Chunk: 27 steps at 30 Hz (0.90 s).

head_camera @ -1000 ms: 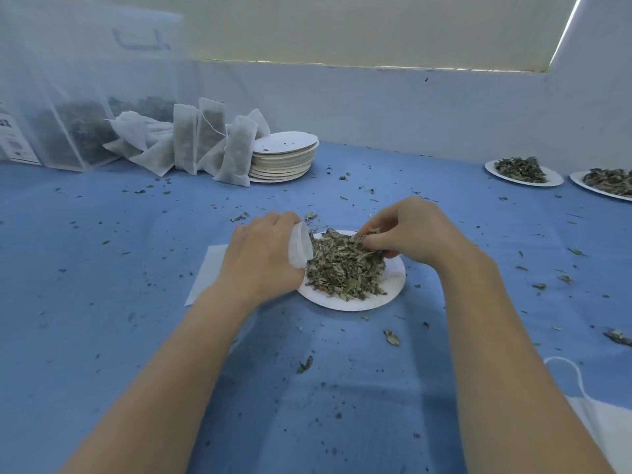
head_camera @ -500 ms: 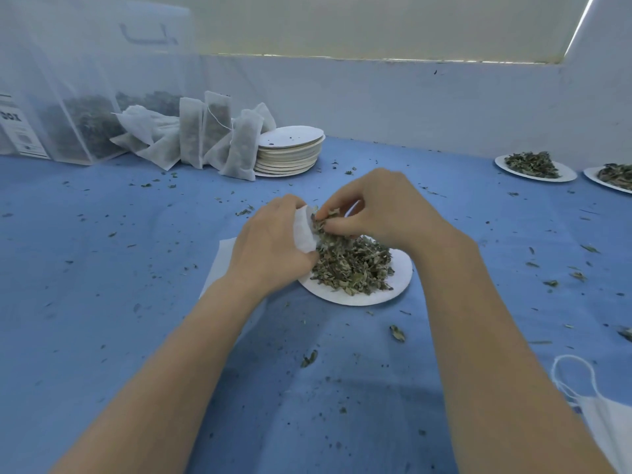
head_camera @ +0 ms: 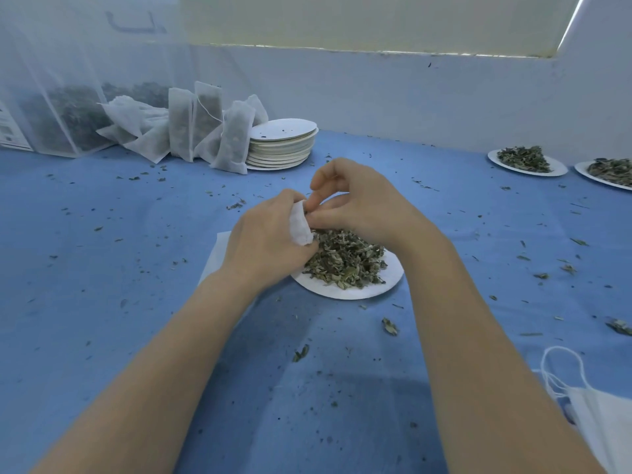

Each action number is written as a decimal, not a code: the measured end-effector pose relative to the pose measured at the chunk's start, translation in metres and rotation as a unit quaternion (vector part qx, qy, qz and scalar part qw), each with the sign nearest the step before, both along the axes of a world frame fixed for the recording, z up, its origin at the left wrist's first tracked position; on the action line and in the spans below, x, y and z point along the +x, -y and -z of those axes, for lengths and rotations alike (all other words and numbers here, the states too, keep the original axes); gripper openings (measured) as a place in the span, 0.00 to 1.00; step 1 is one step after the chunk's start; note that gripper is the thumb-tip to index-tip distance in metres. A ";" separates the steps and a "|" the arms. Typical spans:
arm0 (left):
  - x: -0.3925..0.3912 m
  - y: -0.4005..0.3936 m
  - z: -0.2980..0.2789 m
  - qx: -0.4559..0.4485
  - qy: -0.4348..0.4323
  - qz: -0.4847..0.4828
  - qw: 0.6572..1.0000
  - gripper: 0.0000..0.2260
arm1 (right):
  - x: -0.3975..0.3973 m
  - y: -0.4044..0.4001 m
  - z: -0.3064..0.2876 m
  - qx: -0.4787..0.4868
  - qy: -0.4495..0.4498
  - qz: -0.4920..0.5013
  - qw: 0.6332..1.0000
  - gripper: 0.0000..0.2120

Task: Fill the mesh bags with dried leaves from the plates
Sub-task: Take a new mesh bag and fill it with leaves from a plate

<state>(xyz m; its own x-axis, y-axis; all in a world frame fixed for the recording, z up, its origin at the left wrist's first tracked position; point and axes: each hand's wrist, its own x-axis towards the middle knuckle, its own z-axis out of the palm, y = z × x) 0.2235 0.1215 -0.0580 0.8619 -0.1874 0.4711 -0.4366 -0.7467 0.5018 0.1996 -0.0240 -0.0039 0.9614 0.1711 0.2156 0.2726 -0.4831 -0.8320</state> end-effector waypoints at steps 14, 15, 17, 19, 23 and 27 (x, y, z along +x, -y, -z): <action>0.003 -0.005 0.001 0.004 -0.017 -0.006 1.000 0.18 | 0.010 0.019 0.021 -0.222 -0.043 0.063 0.972 0.19; 0.004 -0.005 0.001 0.008 -0.016 -0.006 1.000 0.19 | 0.012 0.019 0.022 -0.222 -0.032 0.069 0.972 0.15; 0.004 -0.005 0.002 0.014 -0.017 -0.008 1.000 0.19 | 0.013 0.021 0.022 -0.226 -0.007 0.081 0.971 0.07; 0.004 -0.005 0.003 0.016 -0.018 -0.008 1.000 0.20 | 0.014 0.021 0.021 -0.224 0.012 0.081 0.971 0.06; 0.004 -0.005 0.003 0.024 -0.021 -0.005 0.999 0.19 | 0.011 0.026 0.015 -0.190 0.041 0.098 0.976 0.07; 0.004 -0.005 0.003 0.020 -0.022 -0.003 1.000 0.19 | 0.007 0.028 0.004 -0.104 0.088 0.110 0.985 0.06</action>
